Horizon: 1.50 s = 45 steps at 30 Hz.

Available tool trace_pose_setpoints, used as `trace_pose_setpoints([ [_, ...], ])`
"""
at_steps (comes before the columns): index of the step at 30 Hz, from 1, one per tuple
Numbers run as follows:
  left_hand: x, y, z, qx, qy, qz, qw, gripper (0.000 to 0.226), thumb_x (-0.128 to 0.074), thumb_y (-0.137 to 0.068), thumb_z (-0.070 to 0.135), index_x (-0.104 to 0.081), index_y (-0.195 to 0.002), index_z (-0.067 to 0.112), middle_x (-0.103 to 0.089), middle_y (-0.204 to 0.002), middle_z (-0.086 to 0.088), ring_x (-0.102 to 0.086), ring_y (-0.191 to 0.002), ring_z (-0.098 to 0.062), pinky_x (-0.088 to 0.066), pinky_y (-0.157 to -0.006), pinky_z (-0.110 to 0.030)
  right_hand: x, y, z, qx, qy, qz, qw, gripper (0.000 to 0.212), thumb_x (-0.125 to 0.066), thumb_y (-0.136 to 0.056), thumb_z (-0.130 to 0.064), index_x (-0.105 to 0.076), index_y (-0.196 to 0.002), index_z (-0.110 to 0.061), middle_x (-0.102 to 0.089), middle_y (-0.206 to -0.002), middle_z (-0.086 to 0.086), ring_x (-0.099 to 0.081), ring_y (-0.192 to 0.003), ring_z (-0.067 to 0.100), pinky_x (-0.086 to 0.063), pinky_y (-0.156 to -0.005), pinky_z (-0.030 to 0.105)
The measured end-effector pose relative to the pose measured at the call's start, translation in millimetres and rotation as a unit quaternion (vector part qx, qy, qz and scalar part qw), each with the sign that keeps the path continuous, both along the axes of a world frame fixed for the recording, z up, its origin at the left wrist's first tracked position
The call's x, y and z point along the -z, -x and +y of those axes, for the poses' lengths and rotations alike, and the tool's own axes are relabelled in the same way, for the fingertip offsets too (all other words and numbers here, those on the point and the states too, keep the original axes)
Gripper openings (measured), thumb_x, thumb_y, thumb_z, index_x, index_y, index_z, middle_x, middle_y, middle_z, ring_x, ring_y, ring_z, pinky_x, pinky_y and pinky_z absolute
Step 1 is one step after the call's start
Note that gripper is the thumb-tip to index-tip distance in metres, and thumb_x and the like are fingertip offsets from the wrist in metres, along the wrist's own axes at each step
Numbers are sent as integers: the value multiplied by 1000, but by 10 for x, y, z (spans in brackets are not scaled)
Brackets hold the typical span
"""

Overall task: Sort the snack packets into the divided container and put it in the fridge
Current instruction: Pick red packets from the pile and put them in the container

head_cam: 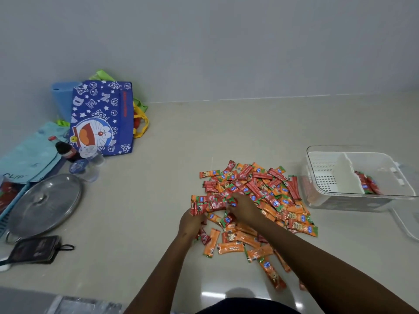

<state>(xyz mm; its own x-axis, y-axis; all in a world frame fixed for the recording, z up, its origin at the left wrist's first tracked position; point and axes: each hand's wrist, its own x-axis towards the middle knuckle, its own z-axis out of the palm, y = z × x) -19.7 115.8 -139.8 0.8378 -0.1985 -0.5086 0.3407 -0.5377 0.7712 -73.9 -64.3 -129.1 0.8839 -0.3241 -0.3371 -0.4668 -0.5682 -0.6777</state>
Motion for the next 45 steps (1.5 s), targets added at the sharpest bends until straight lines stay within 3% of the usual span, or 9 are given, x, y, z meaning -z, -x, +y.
trace_pose_setpoints([
  [6,21,-3,332,-25,-8,20,999,7,-61,-86,17,-62,-81,22,-67,-80,-4,-57,-65,-16,-45,-64,-28,187,-217,243,-118,124,1,985,28,-67,-85,-21,-59,-110,-12,-58,-117,8,-57,-106,26,-47,-88,34],
  [11,199,25,403,-12,-93,33,995,22,-74,-77,32,-70,-85,12,-70,-76,-7,-63,-63,-19,-53,-63,-33,125,-256,268,-17,17,-12,1000,21,-67,-86,-24,-53,-100,-18,-63,-96,1,-62,-81,22,-47,-67,31],
  [16,259,120,246,46,-197,0,979,41,-74,-76,43,-67,-100,10,-71,-99,-5,-67,-90,-22,-47,-71,-26,96,-115,105,47,-80,15,996,39,-58,-94,-25,-51,-129,-10,-63,-116,5,-61,-84,18,-43,-59,21],
  [19,219,87,188,69,-215,-5,974,41,-74,-76,42,-68,-101,11,-71,-99,-5,-67,-91,-22,-50,-74,-28,190,25,-13,113,-166,41,979,51,-62,-86,-44,-54,-125,-13,-62,-121,5,-61,-99,20,-51,-82,32],
  [24,111,106,115,48,-74,86,992,28,-77,-75,29,-71,-94,10,-73,-84,-4,-70,-74,-19,-57,-75,-32,224,317,-164,203,-319,48,925,71,-72,-74,-52,-51,-129,-14,-59,-131,7,-58,-115,29,-44,-100,48],
  [30,-296,276,-402,71,107,88,988,39,-79,-70,34,-70,-103,16,-77,-93,-5,-73,-87,-29,-58,-84,-49,-114,753,-468,275,-451,-38,848,24,-63,-89,-10,-63,-111,0,-74,-91,17,-72,-78,28,-56,-80,46],
  [36,-649,534,-1236,92,152,77,981,77,-79,-74,38,-44,-134,4,-72,-107,-8,-73,-87,-20,-58,-66,-30,-460,1265,-1073,335,-464,-138,809,14,-61,-90,-10,-64,-104,-7,-75,-86,12,-72,-73,23,-59,-65,37],
  [39,-808,703,-1639,113,170,77,976,99,-81,-66,49,-36,-139,-1,-71,-110,-12,-70,-98,-29,-58,-81,-39,-658,1531,-1448,353,-459,-189,793,7,-58,-93,-15,-63,-95,-11,-69,-74,6,-67,-58,13,-53,-49,25],
  [45,-1119,1001,-2381,146,215,49,964,27,-69,-86,22,-67,-106,5,-75,-87,-5,-72,-73,-17,-52,-57,-23,-937,1733,-2492,411,-410,-274,767,9,-61,-92,-18,-61,-84,-14,-62,-71,4,-60,-56,14,-52,-53,25],
])
